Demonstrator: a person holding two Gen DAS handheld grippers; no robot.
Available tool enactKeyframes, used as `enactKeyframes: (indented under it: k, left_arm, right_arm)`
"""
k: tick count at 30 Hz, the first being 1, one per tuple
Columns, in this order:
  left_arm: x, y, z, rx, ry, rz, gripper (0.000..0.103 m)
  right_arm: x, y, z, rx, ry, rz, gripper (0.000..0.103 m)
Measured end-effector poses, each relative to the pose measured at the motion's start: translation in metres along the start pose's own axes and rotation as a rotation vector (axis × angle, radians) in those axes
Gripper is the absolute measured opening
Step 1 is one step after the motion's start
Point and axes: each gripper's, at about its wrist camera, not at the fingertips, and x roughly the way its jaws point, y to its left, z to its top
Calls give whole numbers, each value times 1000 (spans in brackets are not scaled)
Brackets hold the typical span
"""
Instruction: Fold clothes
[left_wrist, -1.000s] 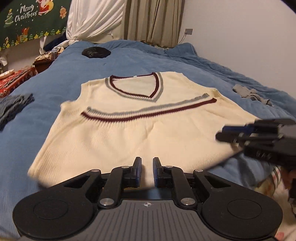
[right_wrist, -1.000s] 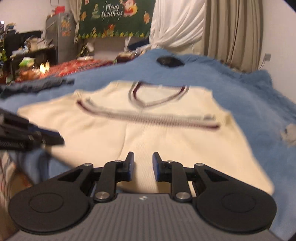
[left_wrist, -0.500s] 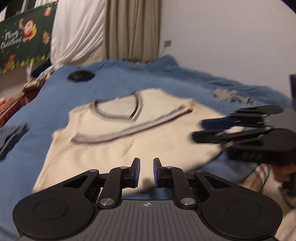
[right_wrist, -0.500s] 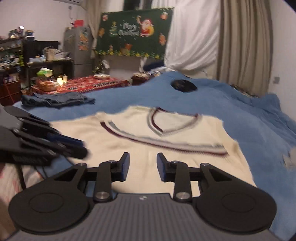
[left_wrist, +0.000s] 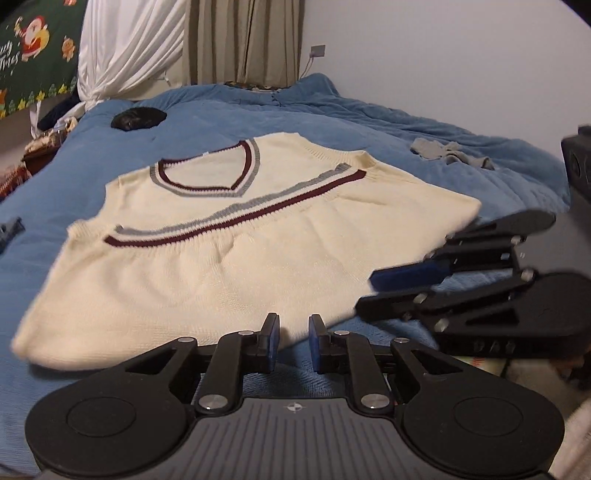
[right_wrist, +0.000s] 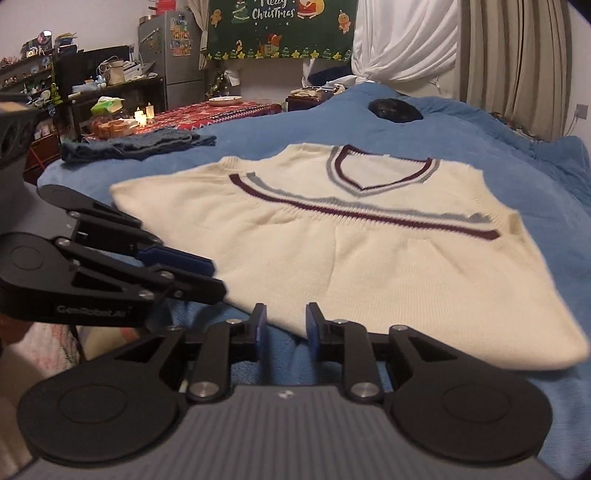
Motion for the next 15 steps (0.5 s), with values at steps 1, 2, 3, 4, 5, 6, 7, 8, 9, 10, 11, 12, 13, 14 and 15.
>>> enactKeyframes:
  k: [1,2,3,4,5,6,7,8,9,10,11,12,13,14,15]
  left_arm:
    - [-6,-1,2,22,-1,16,31]
    - [-11,-2,5,50,-4,37,41]
    - [-16,-3,7,79,-7,57,44]
    - [-21,-4,9,109,-7,74,46]
    - [-24,-4,12,138,-6,89,48]
    - [-27,-4,15,160,0,102,51]
    - [-28,-4,18,178,7,115,58]
    - [-30,-4,21,196,11,130,60]
    - [-31,-3,23,208,12,142,61]
    - [-32,-3,26,216,16,156,63]
    - [-33,-3,28,223,21,172,68]
    - [-34,-2,31,228,26,187,71]
    - [-35,-3,33,234,29,204,78]
    - [-37,-4,35,247,28,221,88]
    - [-39,-5,36,258,20,234,92]
  right_arm:
    - [-7,-2,3,-3,-2,-3,38]
    - [-13,-3,7,-8,-2,-7,41]
    - [-18,-6,10,-19,4,-9,42]
    - [-23,-9,13,-30,14,-13,50]
    - [-27,-12,16,-43,27,-17,59]
    - [-31,-14,18,-52,38,-17,63]
    - [-35,-17,19,-61,47,-16,72]
    - [-40,-20,21,-67,50,-16,79]
    - [-44,-22,21,-71,50,-22,82]
    - [-48,-23,22,-75,50,-28,90]
    - [-51,-25,23,-79,51,-38,94]
    - [-54,-26,24,-83,57,-59,96]
    - [-56,-27,25,-93,60,-88,101]
    - [-59,-26,26,-109,55,-123,102]
    - [-63,-25,26,-129,46,-158,102]
